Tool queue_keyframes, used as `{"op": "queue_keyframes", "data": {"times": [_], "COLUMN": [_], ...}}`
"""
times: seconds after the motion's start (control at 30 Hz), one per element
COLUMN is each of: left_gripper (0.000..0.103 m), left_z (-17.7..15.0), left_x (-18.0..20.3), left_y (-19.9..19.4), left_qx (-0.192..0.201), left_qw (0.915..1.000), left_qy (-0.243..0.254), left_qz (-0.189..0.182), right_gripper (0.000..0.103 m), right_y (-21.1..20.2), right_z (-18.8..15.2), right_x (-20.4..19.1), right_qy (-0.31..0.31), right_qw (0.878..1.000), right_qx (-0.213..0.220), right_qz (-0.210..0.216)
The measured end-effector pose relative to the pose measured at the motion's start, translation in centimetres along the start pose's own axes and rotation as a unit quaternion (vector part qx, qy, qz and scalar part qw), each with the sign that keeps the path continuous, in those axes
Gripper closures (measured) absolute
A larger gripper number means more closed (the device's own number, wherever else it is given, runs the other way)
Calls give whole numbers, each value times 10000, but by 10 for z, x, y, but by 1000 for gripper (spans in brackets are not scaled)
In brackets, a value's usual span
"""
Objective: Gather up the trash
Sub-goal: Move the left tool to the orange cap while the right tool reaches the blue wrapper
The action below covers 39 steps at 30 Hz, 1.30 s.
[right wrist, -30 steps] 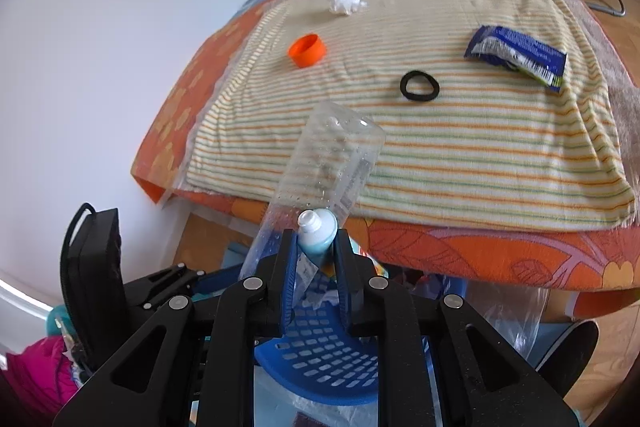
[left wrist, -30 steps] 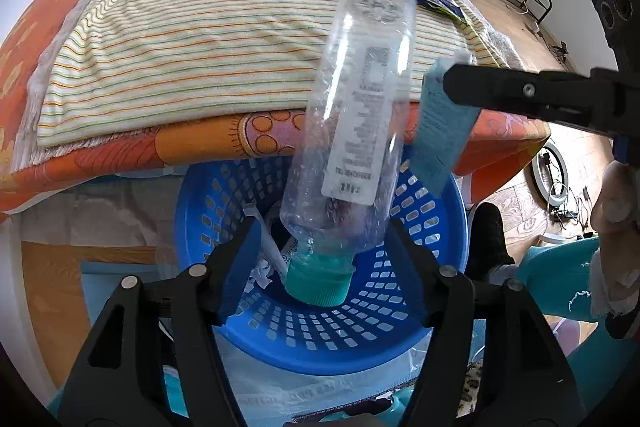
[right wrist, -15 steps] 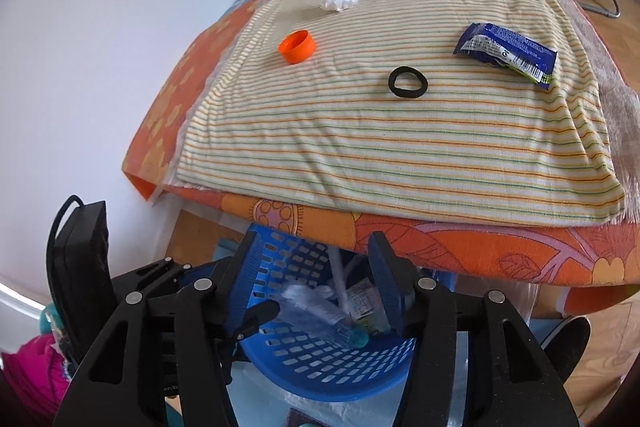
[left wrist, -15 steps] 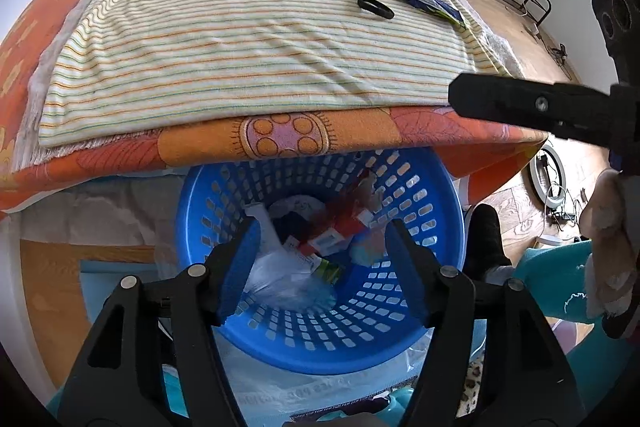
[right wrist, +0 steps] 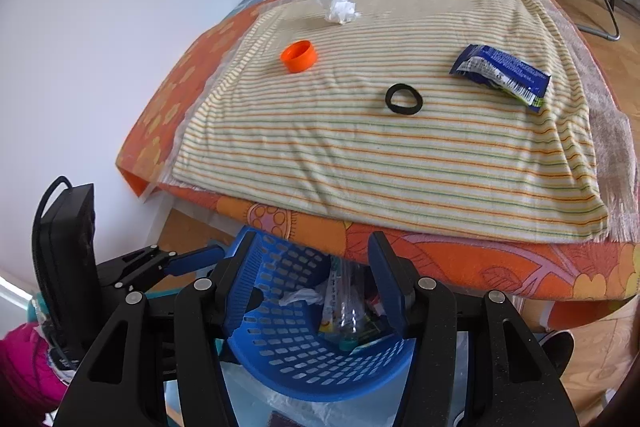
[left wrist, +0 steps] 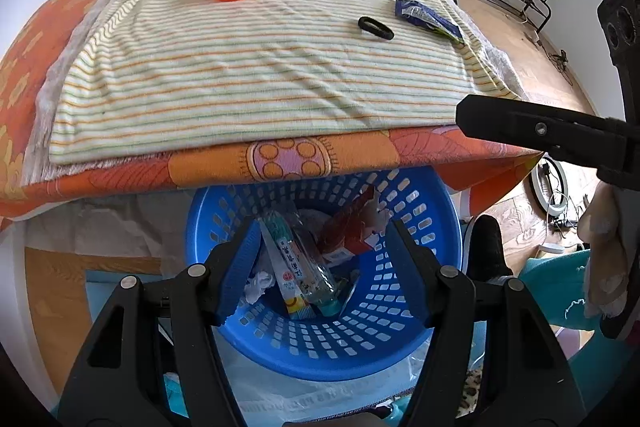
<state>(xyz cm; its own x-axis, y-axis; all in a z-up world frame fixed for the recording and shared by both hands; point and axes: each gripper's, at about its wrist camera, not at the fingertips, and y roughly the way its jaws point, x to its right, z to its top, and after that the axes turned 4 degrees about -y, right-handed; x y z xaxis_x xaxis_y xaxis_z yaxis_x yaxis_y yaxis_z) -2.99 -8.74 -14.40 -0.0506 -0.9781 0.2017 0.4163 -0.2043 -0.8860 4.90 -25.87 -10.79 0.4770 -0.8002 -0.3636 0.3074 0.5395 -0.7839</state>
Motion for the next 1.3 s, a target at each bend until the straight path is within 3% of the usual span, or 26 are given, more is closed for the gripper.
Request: {"op": "queue_keyframes", "data": {"times": [0.33,0.53,1.03,1.3], "left_gripper": [36,36,36,36], "left_z": [7,19,111,151], "left_x": [3,2,-35,-54], "left_y": [-3,-5,-8,12], "left_qx": [113,140,456,440], "left_qw": [9999,9998,9982,9974], "left_qy": [93,106,-342,-533], "left_qz": [32,29,205,201], "right_gripper": [48,41,38,38], "right_y": [-6,-15,-30,-20], "right_z": [1,3,35,74], "right_x": [7,17,49,85], "right_qy": [-74,-120,-282,-484], "right_qw": [9996,9986,9939,9921], "right_qx": [137,352,572,92], "right_qz": [-215,-376,-896,-1150]}}
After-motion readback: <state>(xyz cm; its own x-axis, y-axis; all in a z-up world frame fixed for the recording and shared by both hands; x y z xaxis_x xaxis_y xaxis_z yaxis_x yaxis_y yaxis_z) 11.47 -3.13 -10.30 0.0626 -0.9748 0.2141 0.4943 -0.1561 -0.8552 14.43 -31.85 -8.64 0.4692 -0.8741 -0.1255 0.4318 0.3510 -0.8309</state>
